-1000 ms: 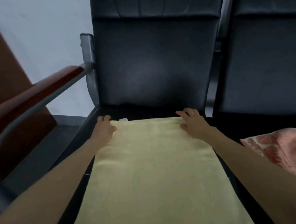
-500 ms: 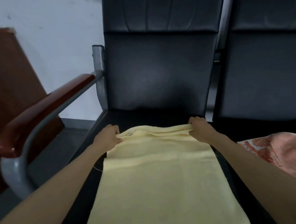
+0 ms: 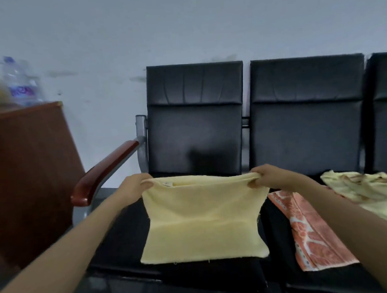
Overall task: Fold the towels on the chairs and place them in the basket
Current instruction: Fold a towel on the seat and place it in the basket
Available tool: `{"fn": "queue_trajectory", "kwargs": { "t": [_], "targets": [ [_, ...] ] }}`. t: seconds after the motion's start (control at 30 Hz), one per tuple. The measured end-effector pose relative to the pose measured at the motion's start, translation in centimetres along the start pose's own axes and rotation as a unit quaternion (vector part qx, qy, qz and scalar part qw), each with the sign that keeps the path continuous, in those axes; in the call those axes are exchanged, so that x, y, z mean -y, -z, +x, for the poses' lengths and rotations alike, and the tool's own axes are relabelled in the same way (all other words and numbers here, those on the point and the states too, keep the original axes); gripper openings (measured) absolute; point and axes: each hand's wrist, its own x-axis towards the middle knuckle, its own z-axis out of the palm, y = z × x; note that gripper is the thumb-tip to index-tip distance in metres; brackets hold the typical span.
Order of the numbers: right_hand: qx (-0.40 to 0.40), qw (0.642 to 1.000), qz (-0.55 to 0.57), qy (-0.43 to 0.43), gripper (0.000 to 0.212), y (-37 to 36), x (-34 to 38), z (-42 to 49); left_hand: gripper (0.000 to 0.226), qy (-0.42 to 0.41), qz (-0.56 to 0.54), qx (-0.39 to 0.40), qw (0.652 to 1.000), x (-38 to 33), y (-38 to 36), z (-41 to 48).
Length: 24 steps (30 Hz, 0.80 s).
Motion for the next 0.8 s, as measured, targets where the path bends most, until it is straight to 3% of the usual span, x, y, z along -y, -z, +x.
{"fn": "queue_trajectory", "kwargs": {
  "t": [0.1, 0.3, 0.5, 0.7, 0.8],
  "targets": [
    [0.013, 0.999, 0.049, -0.003, 0.005, -0.9, 0.2, -4.1, 0.01, 0.015, 0.003, 0.012, 1.0, -1.1, -0.4, -3.3],
    [0.017, 0.991, -0.12, -0.051, 0.018, -7.2, -1.7, -6.9, 0.009, 0.085, -0.032, 0.025, 0.996, 0.3, -5.9, -8.2],
    [-0.015, 0.997, -0.06, -0.039, 0.018, -10.4, -4.4, -6.8, 0.036, 0.163, -0.034, 0.016, 0.986, 3.3, -10.0, -10.0],
    [-0.099, 0.995, -0.007, 0.018, 0.033, -9.7, -5.5, -5.7, 0.034, 0.193, -0.049, -0.026, 0.98, 3.9, -11.0, -9.8],
    [-0.065, 0.998, -0.025, 0.005, 0.038, -11.0, -6.7, -5.2, 0.03, 0.188, -0.08, -0.049, 0.978, 3.5, -12.2, -10.0]
  ]
}}
